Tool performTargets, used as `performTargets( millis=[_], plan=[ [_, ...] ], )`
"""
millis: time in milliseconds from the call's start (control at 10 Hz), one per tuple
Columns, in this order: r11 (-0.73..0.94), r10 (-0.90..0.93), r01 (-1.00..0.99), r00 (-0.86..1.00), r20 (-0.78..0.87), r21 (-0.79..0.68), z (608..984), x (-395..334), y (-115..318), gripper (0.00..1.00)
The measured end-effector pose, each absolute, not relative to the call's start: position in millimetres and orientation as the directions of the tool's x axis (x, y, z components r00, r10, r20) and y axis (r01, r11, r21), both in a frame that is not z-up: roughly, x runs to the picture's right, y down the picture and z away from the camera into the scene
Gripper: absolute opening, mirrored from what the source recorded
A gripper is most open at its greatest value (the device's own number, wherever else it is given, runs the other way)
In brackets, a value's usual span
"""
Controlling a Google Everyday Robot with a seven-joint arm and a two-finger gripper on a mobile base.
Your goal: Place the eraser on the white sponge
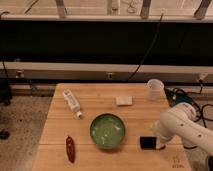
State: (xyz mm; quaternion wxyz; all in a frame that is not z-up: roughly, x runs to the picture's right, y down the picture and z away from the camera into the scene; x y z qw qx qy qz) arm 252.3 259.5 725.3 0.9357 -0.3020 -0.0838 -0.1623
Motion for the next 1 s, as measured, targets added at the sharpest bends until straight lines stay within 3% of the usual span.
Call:
performTargets(
  millis=[900,1000],
  plan=[
    [0.696,-0.234,0.323,0.946,0.223,-0.641,770,251,284,0.8],
    [0.685,-0.24,0.321,0.947,0.213,-0.654,773,249,288,0.75]
  ],
)
